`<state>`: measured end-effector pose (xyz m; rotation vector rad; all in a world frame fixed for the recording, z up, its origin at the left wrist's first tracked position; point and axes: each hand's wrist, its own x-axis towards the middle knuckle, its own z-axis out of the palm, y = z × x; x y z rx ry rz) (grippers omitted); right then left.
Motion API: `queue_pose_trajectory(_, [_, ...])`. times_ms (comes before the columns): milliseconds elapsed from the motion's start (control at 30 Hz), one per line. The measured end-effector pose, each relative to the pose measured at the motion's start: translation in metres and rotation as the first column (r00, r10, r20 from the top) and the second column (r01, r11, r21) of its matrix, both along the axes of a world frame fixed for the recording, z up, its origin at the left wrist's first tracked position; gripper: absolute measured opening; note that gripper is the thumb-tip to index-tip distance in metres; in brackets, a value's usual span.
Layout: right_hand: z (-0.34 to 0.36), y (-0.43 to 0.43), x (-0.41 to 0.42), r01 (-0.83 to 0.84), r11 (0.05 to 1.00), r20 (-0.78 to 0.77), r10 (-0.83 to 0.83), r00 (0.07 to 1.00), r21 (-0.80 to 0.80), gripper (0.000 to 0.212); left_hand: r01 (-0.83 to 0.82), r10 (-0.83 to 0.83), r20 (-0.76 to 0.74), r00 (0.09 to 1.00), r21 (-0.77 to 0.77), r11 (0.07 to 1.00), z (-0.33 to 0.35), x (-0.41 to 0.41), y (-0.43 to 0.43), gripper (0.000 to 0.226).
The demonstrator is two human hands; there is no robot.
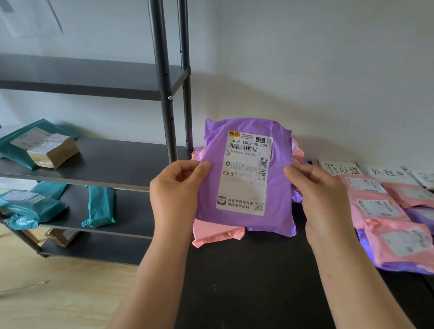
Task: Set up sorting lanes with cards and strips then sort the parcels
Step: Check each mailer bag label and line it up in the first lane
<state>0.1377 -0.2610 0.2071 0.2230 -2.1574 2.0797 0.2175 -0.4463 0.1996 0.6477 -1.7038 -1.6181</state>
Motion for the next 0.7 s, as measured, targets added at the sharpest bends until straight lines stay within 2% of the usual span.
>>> queue_pose_trajectory(100, [0.002,-0.003,0.001,-0.033,0.999,-0.004,0.033,0.999,0.004,0.012,-0.024,0.024,-0.018,1.000,0.014,1.000,0.001,0.001,-0.002,0.008])
queue_pose_trajectory(300, [0.001,-0.005,0.005,-0.102,0.988,-0.013,0.104,0.994,0.115,0.007,-0.047,0.054,-0.073,0.996,0.095,0.994,0.002,0.003,-0.006,0.008])
queue_pose_trajectory(467, [0.004,-0.004,0.009,-0.061,0.993,-0.058,0.067,0.996,0.098,0.023,-0.022,0.032,-0.073,0.997,0.132,0.991,0.005,0.004,-0.006,0.007])
queue_pose_trajectory(700, [0.008,-0.003,0.013,-0.055,0.998,-0.063,0.058,0.996,0.041,0.025,0.034,-0.012,-0.109,0.994,0.202,0.979,0.010,0.008,-0.009,0.008])
